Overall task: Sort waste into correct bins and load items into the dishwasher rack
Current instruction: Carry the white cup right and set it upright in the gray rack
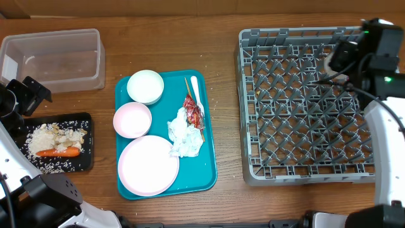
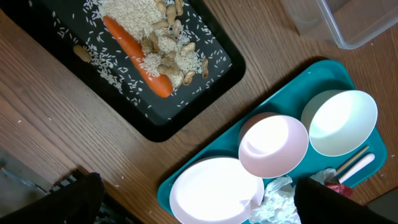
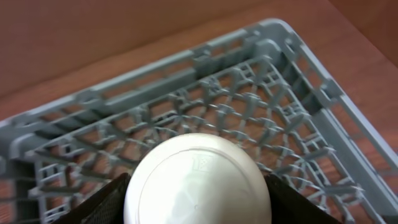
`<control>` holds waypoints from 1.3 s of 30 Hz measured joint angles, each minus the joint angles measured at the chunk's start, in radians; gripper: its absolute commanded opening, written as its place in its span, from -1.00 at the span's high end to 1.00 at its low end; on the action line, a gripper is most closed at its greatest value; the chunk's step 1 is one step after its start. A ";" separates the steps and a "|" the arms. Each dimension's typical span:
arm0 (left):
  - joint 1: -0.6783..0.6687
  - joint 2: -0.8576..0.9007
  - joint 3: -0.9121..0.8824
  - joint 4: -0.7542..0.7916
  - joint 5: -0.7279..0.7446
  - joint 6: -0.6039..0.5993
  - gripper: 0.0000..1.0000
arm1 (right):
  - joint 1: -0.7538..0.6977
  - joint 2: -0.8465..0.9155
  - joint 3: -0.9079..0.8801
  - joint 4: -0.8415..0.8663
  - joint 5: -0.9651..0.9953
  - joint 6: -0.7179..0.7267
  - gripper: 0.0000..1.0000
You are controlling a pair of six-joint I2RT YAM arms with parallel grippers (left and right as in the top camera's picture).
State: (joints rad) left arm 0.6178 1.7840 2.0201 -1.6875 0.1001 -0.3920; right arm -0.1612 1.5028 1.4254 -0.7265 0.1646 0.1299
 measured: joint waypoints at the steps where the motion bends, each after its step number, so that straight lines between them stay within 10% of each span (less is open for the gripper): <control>1: 0.000 0.000 0.000 0.000 0.000 0.000 -1.00 | -0.013 0.014 0.000 0.000 0.000 0.000 -0.26; 13: 0.000 0.000 0.000 0.000 0.000 -0.002 -1.00 | -0.027 0.229 -0.001 -0.016 -0.020 0.000 -0.28; 32: 0.000 0.000 0.000 0.000 0.000 -0.002 -1.00 | 0.008 0.156 0.041 -0.148 -0.064 0.000 -1.00; 39: 0.000 0.000 0.000 0.000 0.000 -0.002 -1.00 | 0.142 -0.031 0.103 -0.113 -0.540 0.001 -1.00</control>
State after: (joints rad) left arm 0.6178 1.7840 2.0201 -1.6875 0.1001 -0.3939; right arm -0.0196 1.4715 1.5288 -0.8391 -0.3756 0.1307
